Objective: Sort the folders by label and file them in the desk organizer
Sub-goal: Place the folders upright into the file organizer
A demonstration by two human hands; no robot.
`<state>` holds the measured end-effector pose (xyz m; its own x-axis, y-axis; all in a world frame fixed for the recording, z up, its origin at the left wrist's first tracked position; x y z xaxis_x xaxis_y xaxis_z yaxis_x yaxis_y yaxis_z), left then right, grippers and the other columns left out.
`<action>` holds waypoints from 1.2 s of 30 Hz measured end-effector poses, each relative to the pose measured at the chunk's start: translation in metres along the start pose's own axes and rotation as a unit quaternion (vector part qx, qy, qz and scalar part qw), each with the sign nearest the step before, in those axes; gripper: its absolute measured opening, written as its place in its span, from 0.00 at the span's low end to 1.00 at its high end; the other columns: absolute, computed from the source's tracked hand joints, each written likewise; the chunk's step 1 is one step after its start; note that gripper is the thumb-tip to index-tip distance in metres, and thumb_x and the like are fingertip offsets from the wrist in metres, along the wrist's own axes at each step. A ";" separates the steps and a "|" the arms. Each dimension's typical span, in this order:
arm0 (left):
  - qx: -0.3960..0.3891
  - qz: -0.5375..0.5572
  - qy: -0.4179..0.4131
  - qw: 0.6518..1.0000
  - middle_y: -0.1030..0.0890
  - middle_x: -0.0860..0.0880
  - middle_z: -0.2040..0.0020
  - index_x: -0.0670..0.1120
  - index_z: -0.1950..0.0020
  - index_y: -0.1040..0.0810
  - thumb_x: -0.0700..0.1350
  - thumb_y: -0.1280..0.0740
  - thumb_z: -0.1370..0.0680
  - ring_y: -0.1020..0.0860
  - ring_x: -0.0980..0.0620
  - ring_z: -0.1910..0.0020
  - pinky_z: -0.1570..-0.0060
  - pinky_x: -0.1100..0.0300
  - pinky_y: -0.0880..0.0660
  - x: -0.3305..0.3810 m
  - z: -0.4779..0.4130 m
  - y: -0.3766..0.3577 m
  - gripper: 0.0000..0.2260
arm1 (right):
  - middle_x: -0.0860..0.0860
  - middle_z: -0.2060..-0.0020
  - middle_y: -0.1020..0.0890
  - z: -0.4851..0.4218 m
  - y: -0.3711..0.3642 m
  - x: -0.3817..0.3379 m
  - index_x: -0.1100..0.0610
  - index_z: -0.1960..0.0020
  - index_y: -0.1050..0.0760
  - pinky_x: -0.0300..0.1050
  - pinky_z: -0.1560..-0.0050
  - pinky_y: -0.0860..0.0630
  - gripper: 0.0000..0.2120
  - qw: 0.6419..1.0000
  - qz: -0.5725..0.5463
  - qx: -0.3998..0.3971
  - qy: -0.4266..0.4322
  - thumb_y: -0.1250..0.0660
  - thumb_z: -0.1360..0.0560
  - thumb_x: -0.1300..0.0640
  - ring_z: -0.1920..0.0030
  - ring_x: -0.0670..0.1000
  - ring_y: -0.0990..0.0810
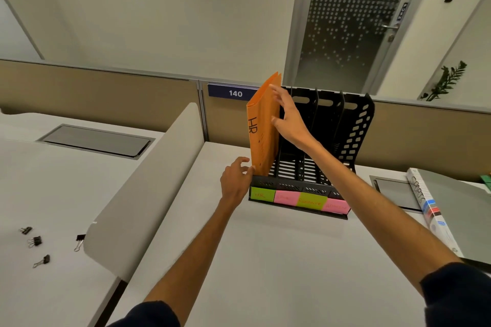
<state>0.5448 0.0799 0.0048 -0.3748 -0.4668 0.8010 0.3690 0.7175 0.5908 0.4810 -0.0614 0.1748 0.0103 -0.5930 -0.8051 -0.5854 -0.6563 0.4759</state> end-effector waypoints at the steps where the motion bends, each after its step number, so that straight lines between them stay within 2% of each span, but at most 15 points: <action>1: 0.005 -0.002 -0.002 1.000 0.19 0.46 0.38 0.48 0.34 0.26 0.54 0.36 0.20 0.20 0.47 0.41 0.41 0.51 0.25 0.003 0.005 0.004 0.17 | 0.52 0.25 0.39 0.007 0.003 0.003 0.48 0.24 0.43 0.54 0.30 0.33 0.34 1.000 -0.001 0.000 -0.013 0.40 0.23 0.72 0.25 0.52 0.39; 4: 0.018 -0.009 -0.005 1.000 0.19 0.46 0.39 0.49 0.34 0.27 0.54 0.36 0.20 0.20 0.47 0.41 0.41 0.51 0.25 0.015 0.022 0.014 0.17 | 0.54 0.26 0.37 0.028 0.011 0.012 0.49 0.24 0.43 0.54 0.31 0.30 0.33 0.999 0.008 -0.005 -0.043 0.40 0.23 0.71 0.25 0.53 0.38; 8: 0.033 -0.015 -0.025 0.999 0.17 0.45 0.41 0.48 0.36 0.27 0.54 0.35 0.20 0.18 0.46 0.44 0.44 0.51 0.24 0.033 0.051 0.022 0.16 | 0.54 0.28 0.33 0.062 0.030 0.025 0.53 0.25 0.40 0.43 0.36 0.33 0.30 0.996 0.042 0.003 -0.081 0.37 0.23 0.68 0.26 0.52 0.36; 11: 0.027 -0.023 -0.041 0.999 0.17 0.45 0.42 0.46 0.38 0.27 0.54 0.36 0.20 0.18 0.46 0.47 0.47 0.52 0.22 0.046 0.073 0.018 0.16 | 0.54 0.30 0.30 0.093 0.050 0.036 0.56 0.26 0.36 0.40 0.37 0.34 0.28 0.994 0.063 0.015 -0.094 0.35 0.24 0.66 0.29 0.51 0.33; 15: 0.027 -0.026 -0.075 0.996 0.17 0.46 0.45 0.46 0.40 0.27 0.52 0.35 0.20 0.18 0.47 0.49 0.53 0.60 0.26 0.072 0.103 -0.003 0.13 | 0.55 0.33 0.28 0.140 0.086 0.052 0.57 0.28 0.34 0.39 0.40 0.32 0.26 0.989 0.081 0.041 -0.117 0.33 0.24 0.64 0.32 0.52 0.29; 18: 0.014 -0.014 -0.082 0.996 0.17 0.47 0.46 0.46 0.41 0.26 0.49 0.34 0.20 0.19 0.48 0.50 0.53 0.59 0.25 0.093 0.125 -0.032 0.11 | 0.56 0.33 0.27 0.181 0.120 0.069 0.57 0.29 0.33 0.40 0.41 0.31 0.25 0.984 0.095 0.054 -0.143 0.32 0.24 0.64 0.33 0.53 0.29; 22: -0.025 -0.012 -0.094 0.995 0.17 0.47 0.50 0.46 0.41 0.26 0.47 0.35 0.21 0.19 0.47 0.52 0.57 0.57 0.26 0.124 0.161 -0.085 0.10 | 0.57 0.34 0.27 0.241 0.174 0.096 0.59 0.31 0.32 0.45 0.41 0.29 0.24 0.973 0.112 0.078 -0.184 0.32 0.25 0.63 0.34 0.55 0.27; 25: -0.062 -0.011 -0.097 0.993 0.16 0.47 0.51 0.46 0.41 0.26 0.47 0.36 0.21 0.19 0.47 0.52 0.58 0.58 0.30 0.146 0.190 -0.129 0.10 | 0.57 0.35 0.26 0.289 0.219 0.120 0.60 0.31 0.31 0.42 0.42 0.30 0.23 0.960 0.110 0.107 -0.232 0.31 0.25 0.63 0.35 0.55 0.27; 28: -0.106 -0.009 -0.102 0.989 0.16 0.47 0.50 0.45 0.40 0.27 0.49 0.35 0.21 0.19 0.48 0.50 0.52 0.56 0.28 0.170 0.220 -0.174 0.13 | 0.59 0.35 0.27 0.341 0.262 0.145 0.61 0.32 0.31 0.43 0.42 0.31 0.23 0.944 0.127 0.123 -0.280 0.30 0.25 0.61 0.35 0.57 0.27; 32: -0.190 -0.042 -0.080 0.978 0.16 0.46 0.54 0.47 0.38 0.29 0.53 0.35 0.21 0.20 0.45 0.50 0.47 0.52 0.26 0.193 0.259 -0.238 0.15 | 0.60 0.34 0.29 0.413 0.310 0.182 0.63 0.30 0.34 0.50 0.39 0.29 0.25 0.914 0.145 0.130 -0.356 0.30 0.24 0.58 0.33 0.59 0.29; 36: -0.262 -0.056 -0.063 0.961 0.17 0.44 0.47 0.45 0.36 0.28 0.57 0.36 0.21 0.22 0.45 0.43 0.44 0.51 0.26 0.206 0.301 -0.296 0.20 | 0.59 0.31 0.31 0.486 0.348 0.219 0.61 0.28 0.36 0.53 0.35 0.28 0.28 0.879 0.143 0.129 -0.436 0.31 0.24 0.53 0.32 0.58 0.30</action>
<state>0.1025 -0.0730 -0.0336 -0.5258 -0.4358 0.7305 0.6853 0.2917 0.6673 -0.1147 -0.1932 -0.0078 -0.7266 -0.0602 -0.6845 -0.6288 -0.3435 0.6976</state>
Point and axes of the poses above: each hand's wrist, its own z-axis away from the middle knuckle, its own y-axis out of the back of the hand, x = y × z, the point moved 9 cm from there along -z, towards the middle knuckle
